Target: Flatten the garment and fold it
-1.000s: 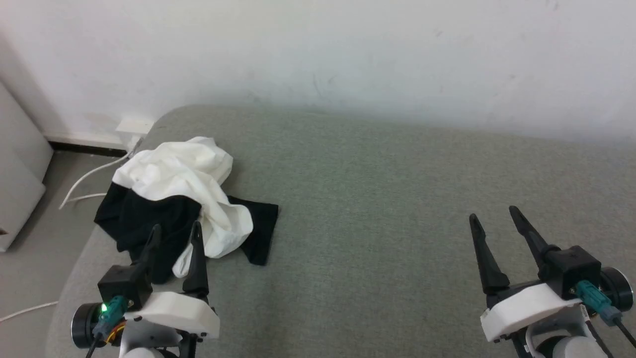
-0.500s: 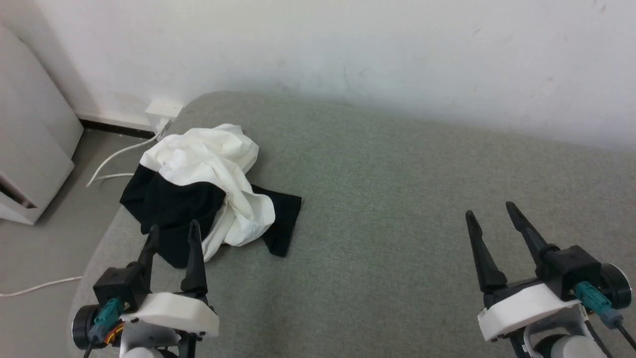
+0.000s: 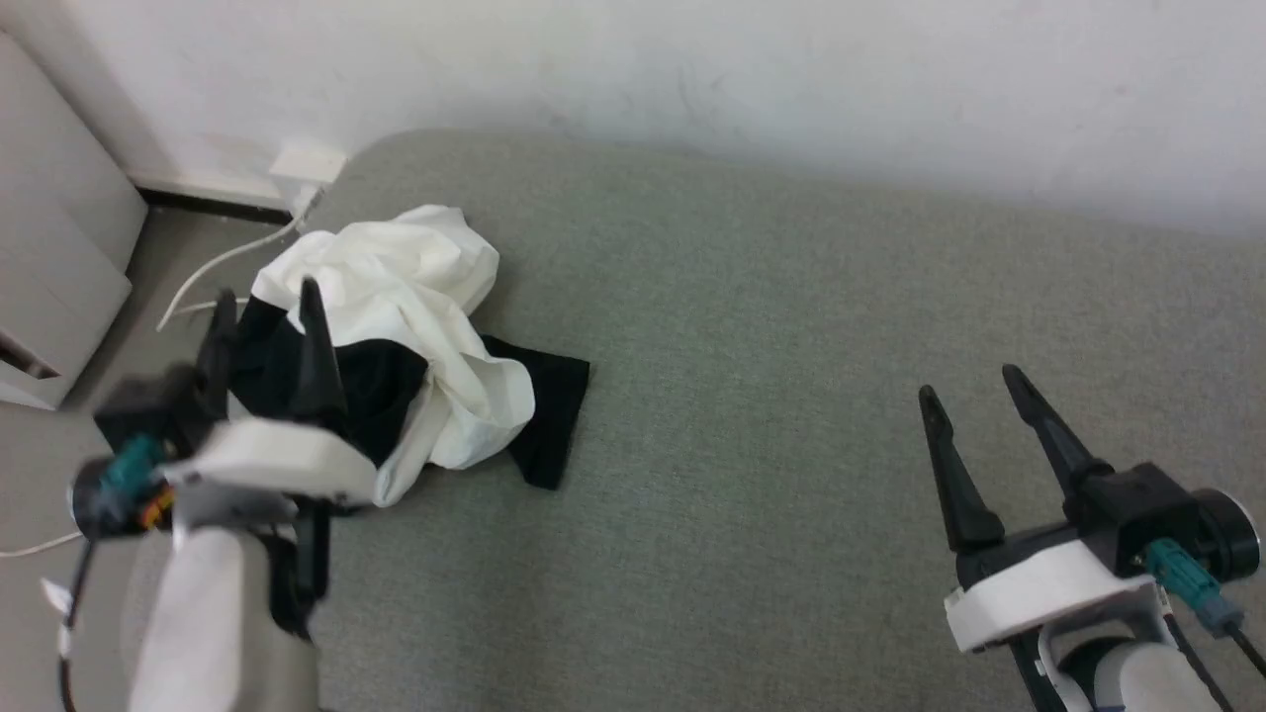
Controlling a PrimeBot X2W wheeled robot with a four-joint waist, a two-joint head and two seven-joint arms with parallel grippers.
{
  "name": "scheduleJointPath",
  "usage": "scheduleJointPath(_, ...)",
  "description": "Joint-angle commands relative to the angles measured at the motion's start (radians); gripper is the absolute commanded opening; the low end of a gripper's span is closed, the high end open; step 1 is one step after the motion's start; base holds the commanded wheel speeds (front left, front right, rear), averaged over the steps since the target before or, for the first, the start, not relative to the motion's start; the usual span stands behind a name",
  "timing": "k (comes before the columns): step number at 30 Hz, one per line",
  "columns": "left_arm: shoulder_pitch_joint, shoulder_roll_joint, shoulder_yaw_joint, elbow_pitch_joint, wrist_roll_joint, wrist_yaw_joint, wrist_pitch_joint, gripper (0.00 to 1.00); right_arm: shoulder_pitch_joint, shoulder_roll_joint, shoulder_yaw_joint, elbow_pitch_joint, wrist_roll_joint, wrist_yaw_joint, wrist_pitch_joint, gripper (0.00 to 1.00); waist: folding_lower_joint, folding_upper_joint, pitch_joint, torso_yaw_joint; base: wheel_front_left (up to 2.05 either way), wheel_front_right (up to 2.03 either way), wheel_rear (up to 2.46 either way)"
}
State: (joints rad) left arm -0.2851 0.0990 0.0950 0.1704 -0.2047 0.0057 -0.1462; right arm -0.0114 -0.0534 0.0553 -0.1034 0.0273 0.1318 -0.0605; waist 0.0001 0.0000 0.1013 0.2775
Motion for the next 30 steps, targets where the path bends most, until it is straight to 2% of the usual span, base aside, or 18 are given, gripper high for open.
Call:
scheduleJointPath(1,-0.038,0.016,0.009,0.021,-0.014,-0.007,0.006,1.0,-0.015,0.002,0.001,-0.009,-0.007,-0.001,0.002,1.0,-0.0001,0.0,0.038,-0.023,0.0,0.0,0.0)
scheduleJointPath(6,-0.185,0.078,0.01,0.152,-0.044,-0.025,0.108,1.0,-0.041,0.002,0.005,-0.015,-0.012,-0.001,0.002,1.0,-0.0001,0.0,0.094,-0.055,0.0,0.0,0.0)
scheduleJointPath(12,-0.299,0.145,0.007,0.33,-0.09,-0.052,0.295,1.0,-0.073,0.002,0.016,-0.009,-0.008,-0.001,-0.01,1.0,-0.0001,0.0,0.154,-0.098,0.0,0.0,0.0)
scheduleJointPath(18,-0.354,0.201,0.018,0.493,-0.14,-0.061,0.468,1.0,-0.101,0.002,0.025,-0.004,0.0,-0.001,-0.023,1.0,-0.0001,0.0,0.21,-0.136,0.0,0.0,0.0)
scheduleJointPath(28,-0.403,0.249,0.014,0.685,-0.2,-0.066,0.714,1.0,-0.136,0.003,0.043,0.007,0.015,-0.001,-0.045,1.0,-0.0001,0.0,0.267,-0.163,0.0,0.0,0.0)
scheduleJointPath(29,-0.408,0.254,0.013,0.697,-0.205,-0.066,0.733,0.55,-0.137,0.003,0.045,0.008,0.016,-0.001,-0.047,1.0,-0.0001,0.0,0.269,-0.164,0.0,0.0,0.0)
scheduleJointPath(30,-0.41,0.258,0.013,0.709,-0.21,-0.066,0.751,0.0,-0.139,0.003,0.047,0.009,0.018,-0.001,-0.048,1.0,-0.0001,0.0,0.271,-0.166,0.0,0.0,0.0)
